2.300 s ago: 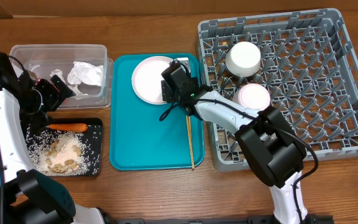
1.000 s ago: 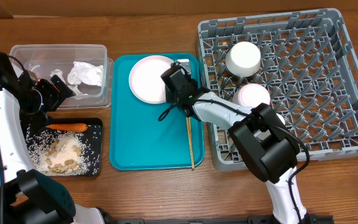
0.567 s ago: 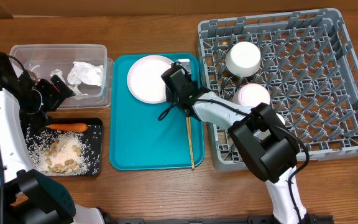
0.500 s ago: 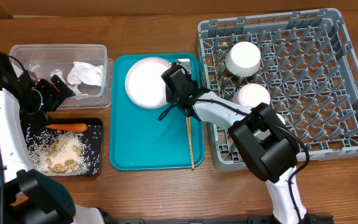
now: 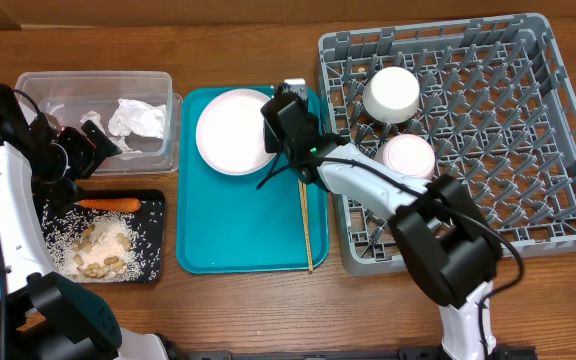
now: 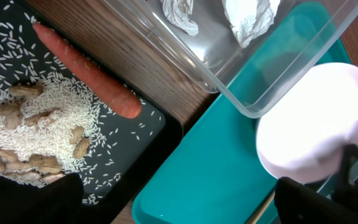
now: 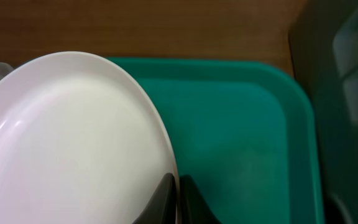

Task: Sort waste into correct bins and load items into the dishwasher
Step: 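Grasp the pink plate rim with the right gripper and lift it, then carry the pink plate over the dish rack with the right gripper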

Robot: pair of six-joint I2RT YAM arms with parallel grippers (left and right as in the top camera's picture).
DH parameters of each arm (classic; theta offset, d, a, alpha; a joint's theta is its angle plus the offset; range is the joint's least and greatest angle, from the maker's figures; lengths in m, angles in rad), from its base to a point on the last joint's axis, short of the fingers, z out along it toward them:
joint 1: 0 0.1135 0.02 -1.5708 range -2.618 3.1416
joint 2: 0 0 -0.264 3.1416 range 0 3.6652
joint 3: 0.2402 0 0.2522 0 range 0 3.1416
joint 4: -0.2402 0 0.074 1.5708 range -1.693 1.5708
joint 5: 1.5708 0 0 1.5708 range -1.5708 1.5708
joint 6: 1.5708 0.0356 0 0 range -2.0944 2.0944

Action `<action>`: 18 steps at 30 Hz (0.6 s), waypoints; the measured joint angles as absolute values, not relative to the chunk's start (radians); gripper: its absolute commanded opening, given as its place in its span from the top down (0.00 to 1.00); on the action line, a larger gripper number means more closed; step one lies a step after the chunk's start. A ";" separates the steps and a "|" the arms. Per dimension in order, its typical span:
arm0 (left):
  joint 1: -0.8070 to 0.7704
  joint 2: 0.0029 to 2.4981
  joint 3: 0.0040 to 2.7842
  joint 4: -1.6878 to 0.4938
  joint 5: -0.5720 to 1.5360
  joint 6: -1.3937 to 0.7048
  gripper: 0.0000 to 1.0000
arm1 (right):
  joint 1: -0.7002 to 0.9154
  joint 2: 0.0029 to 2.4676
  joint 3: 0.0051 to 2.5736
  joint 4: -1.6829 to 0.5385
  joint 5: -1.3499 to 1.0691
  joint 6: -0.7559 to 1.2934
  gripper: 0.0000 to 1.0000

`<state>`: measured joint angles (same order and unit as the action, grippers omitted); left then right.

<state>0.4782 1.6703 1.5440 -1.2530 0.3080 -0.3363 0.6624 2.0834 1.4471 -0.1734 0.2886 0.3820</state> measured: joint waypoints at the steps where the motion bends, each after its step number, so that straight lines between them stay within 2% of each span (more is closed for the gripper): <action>1: 0.478 1.670 1.544 -1.253 0.308 -0.336 0.00 | 0.663 2.058 1.447 -0.176 0.289 0.357 0.96; 7: 0.478 1.670 1.544 -1.253 0.309 -0.336 0.00 | 0.662 1.860 1.447 -0.254 0.349 0.234 0.96; 12: 0.478 1.670 1.544 -1.253 0.308 -0.336 0.00 | 0.653 1.668 1.447 -0.354 0.580 0.108 0.96; 18: 0.478 1.670 1.544 -1.253 0.308 -0.336 0.00 | 0.590 1.499 1.448 -0.474 0.813 -0.199 0.96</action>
<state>0.4782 1.6703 1.5440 -1.2533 0.3084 -0.3359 0.5903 1.4986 1.4475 -0.4744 0.8127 -0.1986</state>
